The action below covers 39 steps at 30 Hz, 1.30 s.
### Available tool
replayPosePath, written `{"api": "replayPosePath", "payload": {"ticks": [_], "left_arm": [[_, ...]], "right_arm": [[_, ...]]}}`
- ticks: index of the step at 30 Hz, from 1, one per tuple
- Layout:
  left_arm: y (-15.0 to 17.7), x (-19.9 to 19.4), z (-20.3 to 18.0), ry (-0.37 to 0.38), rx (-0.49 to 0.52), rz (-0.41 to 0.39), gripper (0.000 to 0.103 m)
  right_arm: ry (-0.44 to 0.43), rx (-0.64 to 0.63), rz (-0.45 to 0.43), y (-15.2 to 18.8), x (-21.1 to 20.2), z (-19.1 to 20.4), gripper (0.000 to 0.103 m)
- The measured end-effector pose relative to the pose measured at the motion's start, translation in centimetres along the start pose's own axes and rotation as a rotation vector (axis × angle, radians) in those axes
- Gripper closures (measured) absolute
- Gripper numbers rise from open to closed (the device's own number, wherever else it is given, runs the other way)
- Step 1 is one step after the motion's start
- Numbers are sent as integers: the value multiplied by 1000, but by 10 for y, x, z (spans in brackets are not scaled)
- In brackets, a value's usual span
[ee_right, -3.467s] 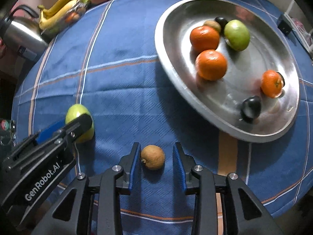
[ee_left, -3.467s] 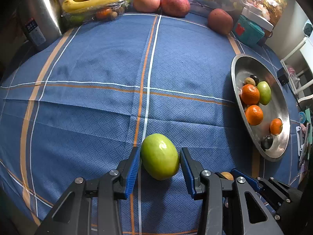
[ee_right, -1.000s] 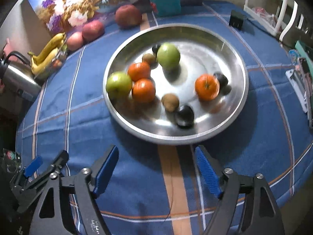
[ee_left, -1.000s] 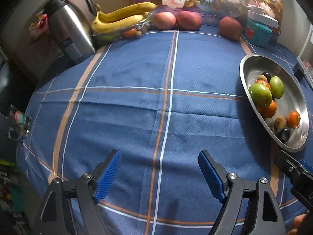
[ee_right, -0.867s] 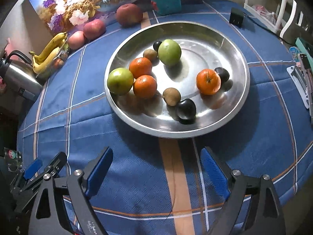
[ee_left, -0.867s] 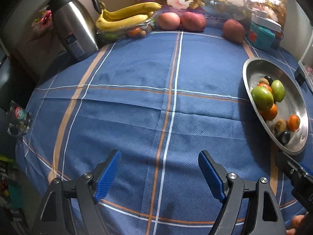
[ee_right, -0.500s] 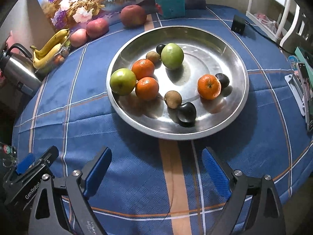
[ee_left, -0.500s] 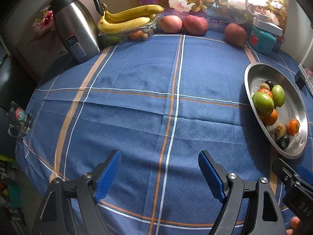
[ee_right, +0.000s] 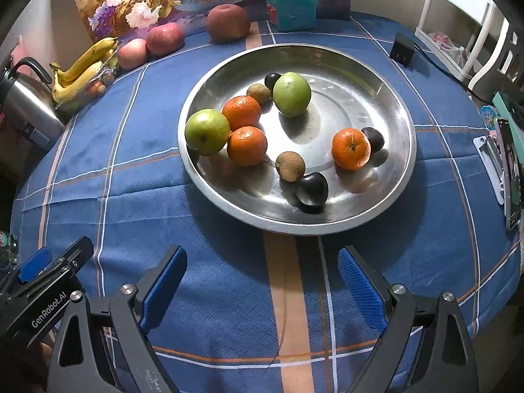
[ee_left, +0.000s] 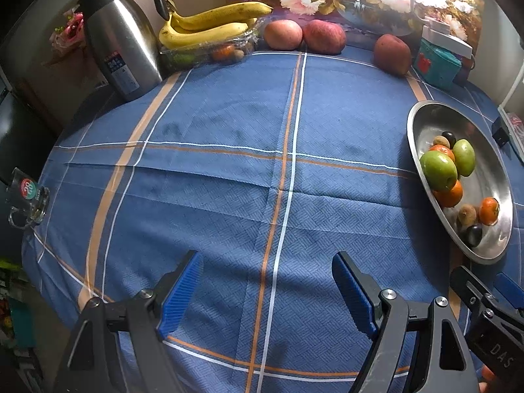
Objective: Organize fruits
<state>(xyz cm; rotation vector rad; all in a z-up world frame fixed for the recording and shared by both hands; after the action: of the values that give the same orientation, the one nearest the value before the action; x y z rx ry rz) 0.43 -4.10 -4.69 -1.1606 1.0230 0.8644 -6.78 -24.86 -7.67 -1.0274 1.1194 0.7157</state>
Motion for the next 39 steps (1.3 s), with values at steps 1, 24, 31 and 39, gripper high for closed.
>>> {"api": "replayPosePath", "payload": {"ticks": [1, 24, 31, 39], "left_arm": [[0, 0, 0, 0, -1, 2, 19], [0, 3, 5, 4, -22, 22, 19], [0, 5, 6, 5, -26, 25, 19], [0, 6, 9, 6, -35, 31, 19]], "right_arm": [[0, 0, -1, 1, -1, -1, 9], [19, -20, 0, 1, 1, 2, 9], [22, -22, 2, 1, 2, 3, 9], [24, -22, 3, 1, 2, 3, 9]]}}
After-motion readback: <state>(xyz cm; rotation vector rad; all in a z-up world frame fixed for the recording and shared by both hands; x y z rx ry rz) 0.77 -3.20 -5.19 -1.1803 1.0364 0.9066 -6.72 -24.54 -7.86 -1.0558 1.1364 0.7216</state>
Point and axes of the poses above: each gripper's, at about its wrist camera, not at the fingertips, and x roughly the way its jaws point, z to its left, y to its underside, the point moved 4 cm from there along x, roughly the way its jaws point, and after that the axes turned 6 degrees about z, right-handed, at the moved point
